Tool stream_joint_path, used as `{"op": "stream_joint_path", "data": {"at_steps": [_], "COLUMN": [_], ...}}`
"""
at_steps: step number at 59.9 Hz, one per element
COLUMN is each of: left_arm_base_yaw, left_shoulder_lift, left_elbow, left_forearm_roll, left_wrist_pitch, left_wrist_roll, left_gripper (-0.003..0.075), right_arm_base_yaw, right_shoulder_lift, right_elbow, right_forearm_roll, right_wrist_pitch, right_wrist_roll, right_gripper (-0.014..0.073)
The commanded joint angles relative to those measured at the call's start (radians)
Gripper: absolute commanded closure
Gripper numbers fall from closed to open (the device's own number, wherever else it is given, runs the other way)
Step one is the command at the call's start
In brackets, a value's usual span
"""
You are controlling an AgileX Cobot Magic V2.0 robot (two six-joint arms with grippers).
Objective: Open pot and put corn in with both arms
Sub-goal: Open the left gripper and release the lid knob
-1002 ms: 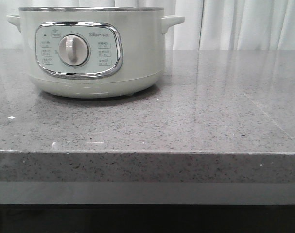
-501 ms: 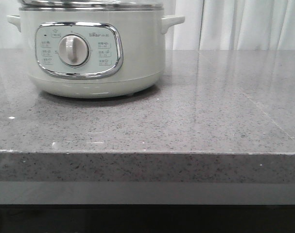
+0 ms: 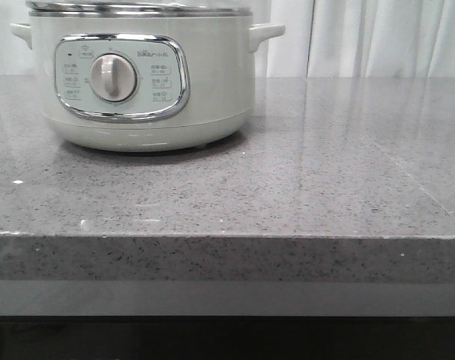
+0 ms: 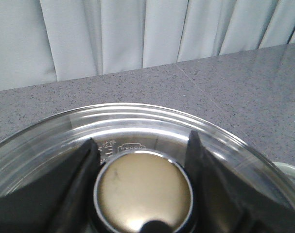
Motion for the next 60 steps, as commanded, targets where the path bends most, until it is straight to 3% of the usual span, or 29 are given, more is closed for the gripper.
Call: {"op": "stream_joint_path", "data": {"at_steps": [1,7,25,43,54,60], "left_arm_base_yaw": [-0.004,-0.004,-0.004,-0.004,-0.004,-0.004], "left_shoulder_lift": [-0.053,-0.053,-0.067,-0.197,-0.351,-0.445], "left_elbow": [-0.04,-0.044,-0.067,-0.161,-0.153,-0.09], "left_forearm_roll": [-0.012,-0.057,-0.089,-0.01,0.011,0.011], "left_wrist_pitch": [-0.075,-0.075,-0.058,0.149,0.377,0.418], "left_wrist_roll": [-0.002,-0.002,-0.002,-0.002,-0.002,-0.002], "left_gripper": [0.0329,0.026,0.0259,0.0259,0.0259,0.0259], "right_arm_base_yaw": [-0.007,-0.007,-0.007,-0.007,-0.007,-0.007], "right_shoulder_lift": [-0.006,-0.006,-0.006,-0.006,-0.006,-0.006], "right_elbow": [-0.026,-0.026,-0.026,-0.026,-0.026,-0.026], "right_forearm_roll": [-0.007,-0.007,-0.007,-0.007,-0.007,-0.007], "right_wrist_pitch": [-0.084,-0.084,-0.084,-0.084,-0.084,-0.084], "right_wrist_roll": [0.0,0.0,0.0,0.0,0.0,0.0], "right_gripper": [0.0022,0.0022,0.0022,0.0022,0.0022,0.0022]}}
